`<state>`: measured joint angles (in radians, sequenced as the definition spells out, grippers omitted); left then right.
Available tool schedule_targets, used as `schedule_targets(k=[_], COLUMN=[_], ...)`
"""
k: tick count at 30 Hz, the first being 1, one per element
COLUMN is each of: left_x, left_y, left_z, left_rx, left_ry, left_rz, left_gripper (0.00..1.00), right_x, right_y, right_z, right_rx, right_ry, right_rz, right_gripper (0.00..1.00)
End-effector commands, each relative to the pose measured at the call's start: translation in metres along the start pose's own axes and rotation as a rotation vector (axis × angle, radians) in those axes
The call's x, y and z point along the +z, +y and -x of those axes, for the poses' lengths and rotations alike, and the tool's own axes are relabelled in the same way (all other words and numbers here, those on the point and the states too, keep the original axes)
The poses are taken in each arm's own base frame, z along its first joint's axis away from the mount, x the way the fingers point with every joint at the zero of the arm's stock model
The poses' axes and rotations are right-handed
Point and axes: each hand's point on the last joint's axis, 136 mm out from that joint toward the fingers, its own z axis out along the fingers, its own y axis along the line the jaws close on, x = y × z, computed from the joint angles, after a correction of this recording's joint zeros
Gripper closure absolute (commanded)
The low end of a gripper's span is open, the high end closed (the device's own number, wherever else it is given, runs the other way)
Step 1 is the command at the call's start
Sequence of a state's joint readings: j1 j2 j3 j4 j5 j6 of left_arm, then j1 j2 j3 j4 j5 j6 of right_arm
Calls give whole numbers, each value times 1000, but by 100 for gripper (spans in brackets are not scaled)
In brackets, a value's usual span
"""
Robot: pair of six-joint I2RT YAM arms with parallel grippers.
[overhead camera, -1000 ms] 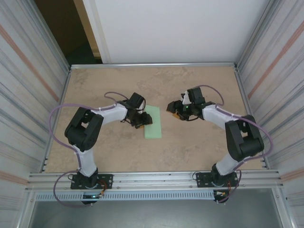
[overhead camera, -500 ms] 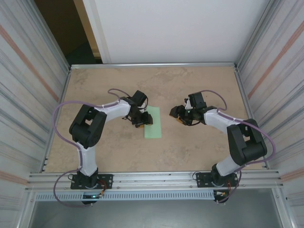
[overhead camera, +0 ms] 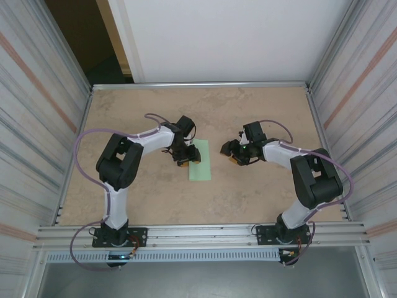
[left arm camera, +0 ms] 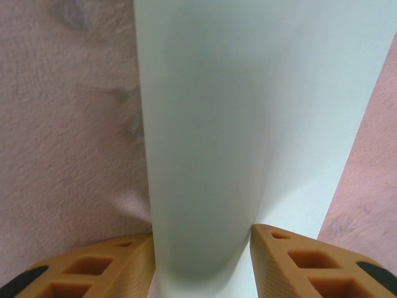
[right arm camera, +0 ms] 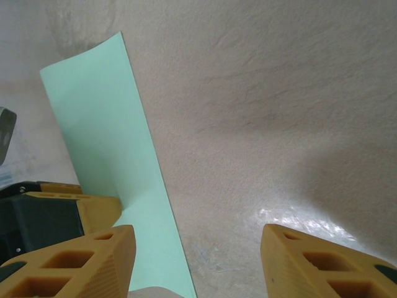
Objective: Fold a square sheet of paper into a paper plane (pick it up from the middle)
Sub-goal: Hold the square sheet of paper at the center of the table.
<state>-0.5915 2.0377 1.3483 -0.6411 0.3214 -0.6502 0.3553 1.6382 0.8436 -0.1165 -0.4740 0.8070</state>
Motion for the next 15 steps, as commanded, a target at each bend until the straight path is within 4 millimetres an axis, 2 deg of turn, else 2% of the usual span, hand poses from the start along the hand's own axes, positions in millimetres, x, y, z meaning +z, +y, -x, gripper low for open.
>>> schedule_targets(k=[1,10,15], left_x=[78,85,86], left_y=[79,82,83], left_z=[-58,-60,-59], left_rx=[-40,-37,-36], left_ry=[222,240,239], left_rz=[278,293,299], left_gripper=[53,52,52], right_x=[5,19,28], right_y=[15,31,45], right_z=[-1,-13,-21], right_rx=[-37,-89,-133], right_ry=[24,80,114], right_rz=[41,68,92], right_gripper=[47,53,63])
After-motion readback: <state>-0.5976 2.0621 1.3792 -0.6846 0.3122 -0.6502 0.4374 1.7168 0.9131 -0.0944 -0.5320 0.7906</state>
